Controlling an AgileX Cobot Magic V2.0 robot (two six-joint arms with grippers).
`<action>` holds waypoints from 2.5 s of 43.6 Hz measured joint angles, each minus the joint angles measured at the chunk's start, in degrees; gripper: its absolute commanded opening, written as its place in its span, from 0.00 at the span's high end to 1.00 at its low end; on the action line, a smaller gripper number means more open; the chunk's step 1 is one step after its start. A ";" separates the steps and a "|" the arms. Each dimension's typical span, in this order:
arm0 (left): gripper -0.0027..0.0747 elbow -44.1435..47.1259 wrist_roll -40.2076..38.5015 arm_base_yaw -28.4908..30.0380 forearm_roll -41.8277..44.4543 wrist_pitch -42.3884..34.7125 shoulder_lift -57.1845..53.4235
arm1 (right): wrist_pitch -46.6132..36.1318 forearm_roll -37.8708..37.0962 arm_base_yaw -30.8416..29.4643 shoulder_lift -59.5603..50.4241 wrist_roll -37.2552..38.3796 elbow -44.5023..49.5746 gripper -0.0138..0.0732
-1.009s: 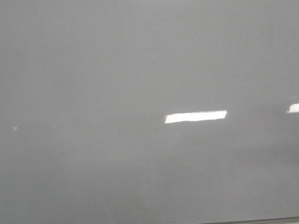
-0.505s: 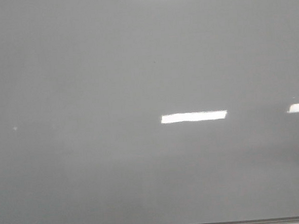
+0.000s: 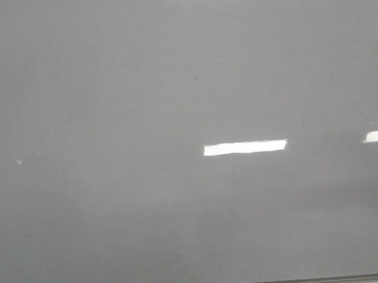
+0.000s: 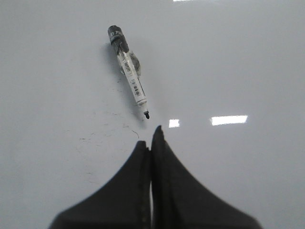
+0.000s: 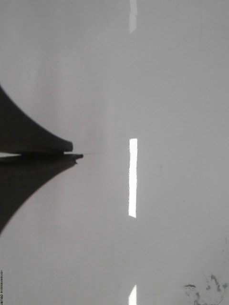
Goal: Write number 5 on whiteboard
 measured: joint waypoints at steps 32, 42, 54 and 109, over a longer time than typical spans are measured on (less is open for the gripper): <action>0.99 -10.89 0.00 0.00 0.00 0.14 3.44 | 8.70 0.65 0.00 2.31 0.37 -15.58 0.92; 0.99 -17.40 0.00 0.00 0.43 4.01 15.56 | 10.61 3.93 0.00 12.77 1.03 -24.45 0.92; 0.65 -17.96 0.00 0.00 0.43 3.81 18.77 | 10.71 5.24 0.00 15.42 1.03 -25.19 0.63; 0.25 -41.18 -0.20 2.41 -14.67 5.35 64.86 | 11.14 5.24 0.00 15.42 1.12 -25.19 0.14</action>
